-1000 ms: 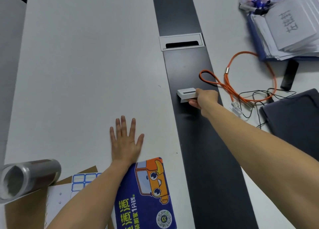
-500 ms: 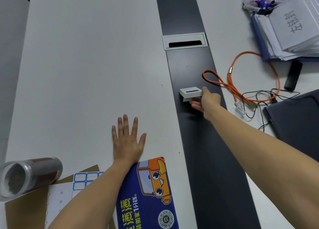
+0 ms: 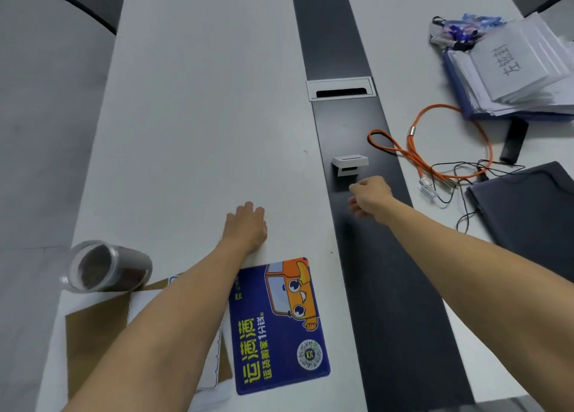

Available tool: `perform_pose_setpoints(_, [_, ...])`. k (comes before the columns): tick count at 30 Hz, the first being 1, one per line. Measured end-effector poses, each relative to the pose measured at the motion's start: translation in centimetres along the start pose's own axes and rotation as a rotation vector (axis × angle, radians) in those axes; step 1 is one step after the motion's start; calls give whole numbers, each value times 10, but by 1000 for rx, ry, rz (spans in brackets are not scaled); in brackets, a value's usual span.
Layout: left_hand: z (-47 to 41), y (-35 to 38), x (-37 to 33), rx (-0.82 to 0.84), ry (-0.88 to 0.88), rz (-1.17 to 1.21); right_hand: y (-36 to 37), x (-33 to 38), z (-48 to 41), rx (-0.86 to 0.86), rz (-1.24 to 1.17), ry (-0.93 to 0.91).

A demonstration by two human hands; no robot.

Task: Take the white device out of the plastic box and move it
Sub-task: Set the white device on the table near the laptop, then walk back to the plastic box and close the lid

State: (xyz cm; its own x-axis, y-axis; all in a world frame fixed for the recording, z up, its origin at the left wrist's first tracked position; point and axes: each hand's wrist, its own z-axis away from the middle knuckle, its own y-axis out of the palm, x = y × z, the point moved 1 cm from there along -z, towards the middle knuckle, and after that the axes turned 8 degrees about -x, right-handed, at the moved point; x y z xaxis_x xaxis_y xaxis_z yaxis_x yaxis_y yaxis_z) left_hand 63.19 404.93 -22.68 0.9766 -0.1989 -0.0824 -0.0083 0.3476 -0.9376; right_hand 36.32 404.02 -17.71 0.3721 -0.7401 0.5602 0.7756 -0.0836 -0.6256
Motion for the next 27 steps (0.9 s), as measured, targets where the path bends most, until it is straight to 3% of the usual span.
perform_pose_setpoints(7, [45, -87, 36, -229, 28, 7, 2, 72, 76, 66, 210, -362])
perform_pose_setpoints(15, [134, -181, 129, -419, -75, -37, 38, 156, 201, -39, 502, -737])
perform_pose_setpoints(27, [369, -221, 339, -569, -279, -107, 199, 242, 445, -107, 748, -1306])
